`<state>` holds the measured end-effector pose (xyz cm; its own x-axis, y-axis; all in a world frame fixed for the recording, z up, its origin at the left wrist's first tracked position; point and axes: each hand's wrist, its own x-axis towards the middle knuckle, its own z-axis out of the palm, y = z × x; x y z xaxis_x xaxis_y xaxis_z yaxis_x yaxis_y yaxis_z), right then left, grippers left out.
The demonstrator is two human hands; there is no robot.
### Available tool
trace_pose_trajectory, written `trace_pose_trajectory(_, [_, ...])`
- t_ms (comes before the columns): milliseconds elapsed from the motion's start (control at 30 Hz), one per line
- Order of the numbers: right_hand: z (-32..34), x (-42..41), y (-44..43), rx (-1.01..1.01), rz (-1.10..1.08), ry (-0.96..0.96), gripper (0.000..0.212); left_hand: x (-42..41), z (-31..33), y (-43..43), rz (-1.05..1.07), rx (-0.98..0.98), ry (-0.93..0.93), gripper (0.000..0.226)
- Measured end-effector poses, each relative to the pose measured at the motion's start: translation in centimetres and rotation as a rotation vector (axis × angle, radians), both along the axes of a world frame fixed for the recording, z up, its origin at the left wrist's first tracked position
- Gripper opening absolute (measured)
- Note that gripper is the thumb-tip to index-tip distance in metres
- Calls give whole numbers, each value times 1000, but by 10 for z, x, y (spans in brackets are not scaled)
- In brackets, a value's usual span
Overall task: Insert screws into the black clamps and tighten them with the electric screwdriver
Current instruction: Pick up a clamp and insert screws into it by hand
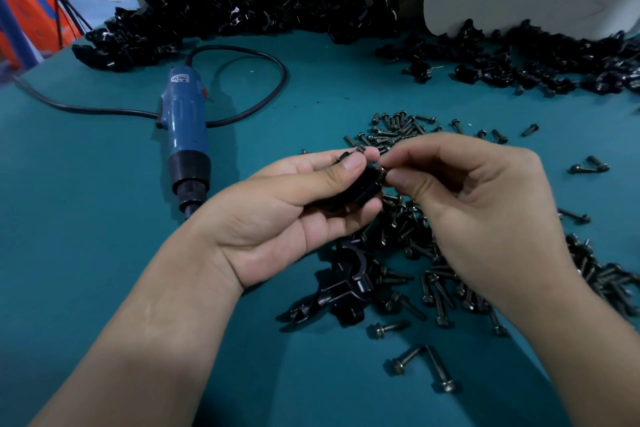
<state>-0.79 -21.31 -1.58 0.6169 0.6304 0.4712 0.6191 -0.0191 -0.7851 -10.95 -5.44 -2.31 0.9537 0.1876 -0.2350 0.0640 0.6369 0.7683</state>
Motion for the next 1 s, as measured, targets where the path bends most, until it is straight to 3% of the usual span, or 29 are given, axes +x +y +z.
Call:
trace_pose_trajectory(300, [0, 1, 3, -236, -22, -94, 20, 0, -2, 3, -15, 45, -10, 55])
trace_pose_trajectory(467, [0, 1, 1, -201, 3, 17, 3, 1, -5, 5, 0, 91, -42, 45])
trace_pose_trajectory(767, [-5, 1, 0, -219, -51, 80, 15, 3, -7, 2, 18, 226, -33, 50])
trace_pose_trajectory(1000, [-6, -3, 7, -325, -163, -67, 15, 4, -8, 0, 25, 240, -41, 52])
